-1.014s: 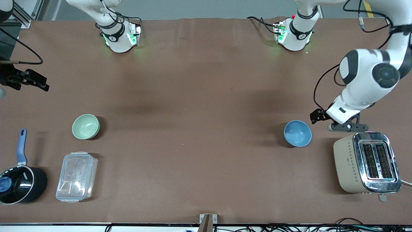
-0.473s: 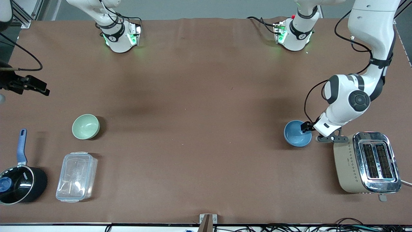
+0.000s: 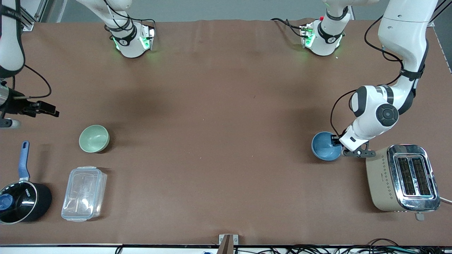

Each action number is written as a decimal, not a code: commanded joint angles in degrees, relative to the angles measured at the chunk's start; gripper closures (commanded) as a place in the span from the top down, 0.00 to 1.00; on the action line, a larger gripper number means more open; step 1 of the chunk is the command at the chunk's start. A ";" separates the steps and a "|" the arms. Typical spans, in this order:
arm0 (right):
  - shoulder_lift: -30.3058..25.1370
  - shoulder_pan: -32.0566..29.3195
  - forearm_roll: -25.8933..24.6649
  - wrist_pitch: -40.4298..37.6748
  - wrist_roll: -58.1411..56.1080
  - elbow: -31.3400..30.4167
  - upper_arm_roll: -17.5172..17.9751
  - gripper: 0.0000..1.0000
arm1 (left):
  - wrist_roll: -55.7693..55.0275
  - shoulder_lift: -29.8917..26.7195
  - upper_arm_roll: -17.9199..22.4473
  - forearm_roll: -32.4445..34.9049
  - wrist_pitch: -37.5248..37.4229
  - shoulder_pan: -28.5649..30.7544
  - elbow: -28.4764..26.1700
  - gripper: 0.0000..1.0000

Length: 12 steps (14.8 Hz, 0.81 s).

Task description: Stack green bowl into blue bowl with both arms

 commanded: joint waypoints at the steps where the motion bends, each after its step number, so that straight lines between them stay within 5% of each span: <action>1: 3.93 -3.13 3.38 2.09 -3.85 -1.03 0.94 0.97 | -0.60 -0.15 -0.35 0.41 0.15 0.16 0.68 0.04; 5: 11.40 -3.93 4.88 8.05 -5.79 -0.94 1.03 0.96 | -1.82 -2.95 -3.41 0.23 -0.90 -0.02 1.38 0.00; 9: 17.74 -3.49 5.32 14.91 -5.79 -0.85 1.38 0.94 | -17.17 -6.30 -13.33 0.23 -9.84 -0.28 4.27 0.00; 12: 19.85 -3.49 10.41 15.36 -6.75 -0.59 1.30 0.93 | -30.79 -5.17 -20.19 0.32 -11.98 -1.24 6.39 0.00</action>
